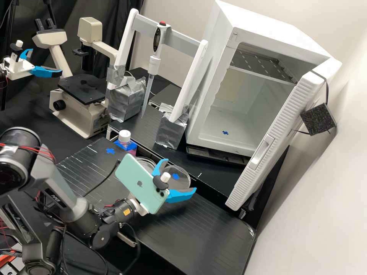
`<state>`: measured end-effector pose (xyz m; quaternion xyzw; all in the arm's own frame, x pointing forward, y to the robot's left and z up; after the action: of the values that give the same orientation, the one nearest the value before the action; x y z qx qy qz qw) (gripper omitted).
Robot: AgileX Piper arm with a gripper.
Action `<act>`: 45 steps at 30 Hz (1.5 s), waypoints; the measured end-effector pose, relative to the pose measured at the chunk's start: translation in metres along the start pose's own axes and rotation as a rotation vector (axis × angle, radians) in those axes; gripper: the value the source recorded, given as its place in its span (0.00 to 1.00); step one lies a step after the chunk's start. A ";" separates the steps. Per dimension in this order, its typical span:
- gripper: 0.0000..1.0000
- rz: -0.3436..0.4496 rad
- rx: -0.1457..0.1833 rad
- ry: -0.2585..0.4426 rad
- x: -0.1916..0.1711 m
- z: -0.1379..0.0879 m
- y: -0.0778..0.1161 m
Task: Open the lid
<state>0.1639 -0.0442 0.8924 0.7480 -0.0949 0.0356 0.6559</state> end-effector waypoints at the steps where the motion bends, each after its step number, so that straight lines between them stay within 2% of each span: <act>1: 0.00 0.003 0.009 -0.008 0.002 0.003 0.001; 5: 0.00 0.013 0.030 -0.044 0.010 0.014 0.004; 7: 0.00 0.009 0.028 -0.063 0.013 0.019 0.002; 16: 0.00 -0.025 -0.031 -0.074 0.021 0.028 -0.009; 45: 0.00 -0.039 -0.054 -0.055 0.009 0.016 -0.019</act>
<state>0.1751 -0.0590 0.8734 0.7325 -0.0991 -0.0002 0.6735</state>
